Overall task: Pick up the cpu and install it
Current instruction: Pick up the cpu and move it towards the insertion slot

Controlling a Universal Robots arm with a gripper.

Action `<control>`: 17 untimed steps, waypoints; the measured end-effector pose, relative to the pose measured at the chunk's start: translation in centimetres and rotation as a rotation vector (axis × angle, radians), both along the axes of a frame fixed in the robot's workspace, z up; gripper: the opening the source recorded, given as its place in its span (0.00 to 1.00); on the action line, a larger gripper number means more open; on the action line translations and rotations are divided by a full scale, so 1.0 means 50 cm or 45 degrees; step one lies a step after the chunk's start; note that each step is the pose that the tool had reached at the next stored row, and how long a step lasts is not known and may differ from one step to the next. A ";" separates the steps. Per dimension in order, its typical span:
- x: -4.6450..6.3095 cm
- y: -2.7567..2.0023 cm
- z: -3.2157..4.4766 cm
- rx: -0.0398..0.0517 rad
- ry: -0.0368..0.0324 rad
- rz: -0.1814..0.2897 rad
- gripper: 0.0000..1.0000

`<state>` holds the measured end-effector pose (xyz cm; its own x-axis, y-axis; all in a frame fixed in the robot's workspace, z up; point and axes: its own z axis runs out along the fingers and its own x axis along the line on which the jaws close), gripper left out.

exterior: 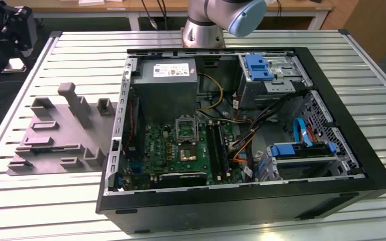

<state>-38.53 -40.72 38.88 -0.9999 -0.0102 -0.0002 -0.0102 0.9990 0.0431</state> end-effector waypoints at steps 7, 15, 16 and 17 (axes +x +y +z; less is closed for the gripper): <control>0.005 0.0000 0.000 0.000 0.0000 0.000 0.47; 0.011 0.0000 0.000 0.000 0.0000 0.000 0.47; 0.011 0.0000 0.000 0.000 0.0000 0.000 0.47; 0.012 0.0000 0.000 0.000 -0.0001 0.000 0.47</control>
<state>-37.94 -40.72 38.88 -0.9999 -0.0102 -0.0003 -0.0102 0.9990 0.0432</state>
